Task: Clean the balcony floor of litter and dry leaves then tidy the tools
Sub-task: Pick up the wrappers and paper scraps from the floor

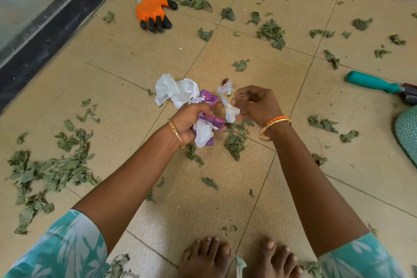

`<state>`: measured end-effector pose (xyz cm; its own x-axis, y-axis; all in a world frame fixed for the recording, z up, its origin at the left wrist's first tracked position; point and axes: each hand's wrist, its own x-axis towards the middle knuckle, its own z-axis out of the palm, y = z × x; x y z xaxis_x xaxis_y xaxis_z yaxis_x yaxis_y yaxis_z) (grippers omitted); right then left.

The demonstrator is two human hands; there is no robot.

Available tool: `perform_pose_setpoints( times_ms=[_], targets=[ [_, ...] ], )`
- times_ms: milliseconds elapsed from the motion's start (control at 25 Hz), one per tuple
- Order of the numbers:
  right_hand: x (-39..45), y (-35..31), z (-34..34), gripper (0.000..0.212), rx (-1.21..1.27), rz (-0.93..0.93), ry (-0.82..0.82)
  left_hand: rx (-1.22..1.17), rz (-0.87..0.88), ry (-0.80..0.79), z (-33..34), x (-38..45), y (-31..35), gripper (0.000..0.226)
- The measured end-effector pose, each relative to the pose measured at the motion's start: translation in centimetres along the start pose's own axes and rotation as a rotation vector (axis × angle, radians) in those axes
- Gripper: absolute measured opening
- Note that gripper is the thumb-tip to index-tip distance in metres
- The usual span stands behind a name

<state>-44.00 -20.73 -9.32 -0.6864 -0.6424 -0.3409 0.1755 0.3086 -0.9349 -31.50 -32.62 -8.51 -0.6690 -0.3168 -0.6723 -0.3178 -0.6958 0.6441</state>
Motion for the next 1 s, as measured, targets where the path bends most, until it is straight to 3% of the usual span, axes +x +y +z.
perform_pose_setpoints(
  times_ms=[80,200,360,560,680,800,880,1000],
  targets=[
    [-1.0,0.1,1.5,0.015,-0.134,-0.013,-0.052,0.024,0.008,0.008,-0.5,-0.8,-0.5,0.025],
    [-0.9,-0.4,3.2,0.01,-0.4,-0.134,-0.089,0.035,0.044,0.141,-1.8,-1.7,-1.1,0.011],
    [1.2,-2.0,5.0,0.017,-0.539,-0.312,0.04,-0.07,0.086,0.314,-5.2,-3.2,-0.7,0.008],
    [4.9,-1.7,11.7,0.059,-0.887,-0.557,-0.28,-0.131,0.09,0.478,-9.4,-4.5,-0.2,0.014],
    [6.0,-1.1,13.3,0.038,-1.036,-0.614,-0.215,-0.105,0.11,0.577,-11.1,-4.8,0.0,0.024],
    [5.7,-0.2,11.9,0.024,-0.642,-0.561,0.092,-0.112,0.146,0.575,-11.9,-4.7,-0.2,0.023],
    [5.0,-0.7,10.4,0.019,-0.254,-0.378,0.288,-0.167,0.161,0.497,-11.8,-4.7,-0.5,0.022],
    [3.9,-2.3,8.5,0.016,0.337,0.001,0.265,-0.195,0.17,0.374,-10.4,-3.9,-0.5,0.022]
  ],
)
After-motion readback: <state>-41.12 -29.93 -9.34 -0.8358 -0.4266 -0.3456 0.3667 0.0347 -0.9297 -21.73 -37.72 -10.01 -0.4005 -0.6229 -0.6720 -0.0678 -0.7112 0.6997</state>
